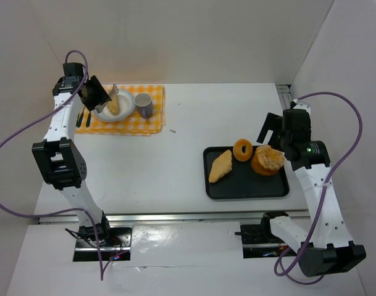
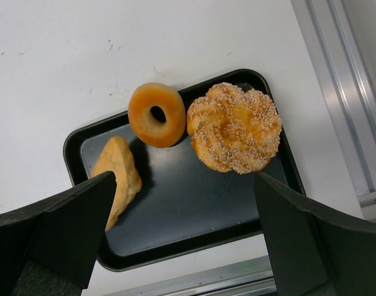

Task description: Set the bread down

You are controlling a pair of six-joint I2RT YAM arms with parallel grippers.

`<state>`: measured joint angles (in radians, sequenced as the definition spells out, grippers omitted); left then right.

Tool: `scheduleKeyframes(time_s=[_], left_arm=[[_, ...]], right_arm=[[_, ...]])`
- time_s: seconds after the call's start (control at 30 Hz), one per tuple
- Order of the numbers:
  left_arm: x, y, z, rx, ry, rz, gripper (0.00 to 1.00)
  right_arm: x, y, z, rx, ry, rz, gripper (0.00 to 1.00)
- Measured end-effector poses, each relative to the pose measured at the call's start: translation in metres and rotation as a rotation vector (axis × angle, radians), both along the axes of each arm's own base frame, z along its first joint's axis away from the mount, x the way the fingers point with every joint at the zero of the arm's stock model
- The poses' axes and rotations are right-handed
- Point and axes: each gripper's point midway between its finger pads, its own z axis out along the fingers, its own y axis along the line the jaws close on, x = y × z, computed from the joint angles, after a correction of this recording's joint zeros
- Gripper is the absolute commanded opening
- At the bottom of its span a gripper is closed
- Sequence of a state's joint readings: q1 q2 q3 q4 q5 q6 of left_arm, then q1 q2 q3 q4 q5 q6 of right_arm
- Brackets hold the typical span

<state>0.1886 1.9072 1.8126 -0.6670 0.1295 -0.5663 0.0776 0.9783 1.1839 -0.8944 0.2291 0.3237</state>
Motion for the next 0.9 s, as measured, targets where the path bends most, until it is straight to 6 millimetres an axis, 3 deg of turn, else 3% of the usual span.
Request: scheduleKeyframes(time_s=[0.07,0.17,0.2,0.27,0.37,0.4,0.47,0.6,0.7,0.9], left_arm=[[-0.006,-0.007,0.029,0.041,-0.06,-0.022,0.62],[-0.02,-0.039,0.085,0.107,-0.192,-0.11,0.6],[-0.03,-0.062,0.111,0.122,-0.259,-0.171,0.6],[-0.046,-0.101,0.141,0.134,-0.352,-0.28,0.6],[-0.076,-0.176,0.159,0.123,-0.435,-0.497,0.59],[-0.088,-0.206,0.153,0.111,-0.431,-0.581,0.59],[-0.105,-0.246,0.131,0.107,-0.4,-0.7,0.59],[-0.154,-0.315,0.062,0.12,-0.252,-0.941,0.66],[-0.195,-0.347,0.022,0.133,-0.152,-1.075,0.7],[-0.254,-0.376,-0.013,0.158,-0.077,-1.245,0.71]], right_arm=[[0.0,0.0,0.0,0.0,0.001,0.0,1.0],[0.001,0.0,0.0,0.001,0.0,0.001,1.0],[0.001,0.001,0.0,0.002,0.0,0.002,1.0],[0.001,0.001,-0.001,0.005,0.001,0.005,1.0],[0.003,0.003,-0.003,0.008,0.012,0.01,1.0],[0.004,0.003,-0.005,0.008,0.017,0.011,1.0],[0.004,0.003,-0.006,0.008,0.022,0.011,1.0],[0.004,0.0,-0.004,-0.002,0.017,0.0,1.0],[0.004,-0.002,0.0,-0.009,0.009,-0.009,1.0],[0.007,0.0,0.004,-0.001,-0.003,-0.001,1.0]])
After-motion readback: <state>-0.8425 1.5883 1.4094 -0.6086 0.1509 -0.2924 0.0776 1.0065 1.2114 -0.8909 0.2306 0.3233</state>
